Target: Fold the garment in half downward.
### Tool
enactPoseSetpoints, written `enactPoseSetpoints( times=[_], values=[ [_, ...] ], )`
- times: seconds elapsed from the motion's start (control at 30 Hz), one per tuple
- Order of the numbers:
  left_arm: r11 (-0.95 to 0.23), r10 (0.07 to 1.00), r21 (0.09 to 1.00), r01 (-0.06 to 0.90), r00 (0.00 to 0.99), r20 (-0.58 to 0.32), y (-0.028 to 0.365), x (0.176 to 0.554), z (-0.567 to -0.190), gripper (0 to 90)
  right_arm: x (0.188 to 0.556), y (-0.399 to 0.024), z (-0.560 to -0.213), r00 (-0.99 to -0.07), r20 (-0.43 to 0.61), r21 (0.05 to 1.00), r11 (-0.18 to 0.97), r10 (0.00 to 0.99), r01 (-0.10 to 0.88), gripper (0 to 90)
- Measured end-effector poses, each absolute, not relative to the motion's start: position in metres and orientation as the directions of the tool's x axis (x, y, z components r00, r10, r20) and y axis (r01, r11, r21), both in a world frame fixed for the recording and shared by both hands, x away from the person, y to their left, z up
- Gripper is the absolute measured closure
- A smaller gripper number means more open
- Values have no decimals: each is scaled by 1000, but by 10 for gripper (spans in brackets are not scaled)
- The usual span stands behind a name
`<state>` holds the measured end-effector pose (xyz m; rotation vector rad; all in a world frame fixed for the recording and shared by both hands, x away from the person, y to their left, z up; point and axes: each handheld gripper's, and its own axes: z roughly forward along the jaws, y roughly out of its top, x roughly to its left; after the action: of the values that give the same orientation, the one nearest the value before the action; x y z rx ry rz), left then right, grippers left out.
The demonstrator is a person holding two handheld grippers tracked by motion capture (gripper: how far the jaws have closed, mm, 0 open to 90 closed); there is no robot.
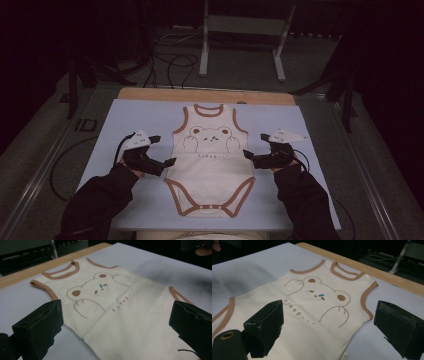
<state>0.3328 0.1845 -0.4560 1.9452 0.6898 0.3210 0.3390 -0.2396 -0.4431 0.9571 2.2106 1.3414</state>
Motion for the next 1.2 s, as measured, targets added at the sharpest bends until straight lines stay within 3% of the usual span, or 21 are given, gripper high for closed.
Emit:
enactPoseSetpoints(
  times=[0.93,1.2],
  values=[
    [-434,676,744,507,730,-103,157,380,-503,3,382,-227,-491,-634,56,798,347,771,493,95],
    [-450,707,706,546,701,-92,157,382,-511,90,388,-228,-501,-611,73,767,347,788,539,238]
  ],
)
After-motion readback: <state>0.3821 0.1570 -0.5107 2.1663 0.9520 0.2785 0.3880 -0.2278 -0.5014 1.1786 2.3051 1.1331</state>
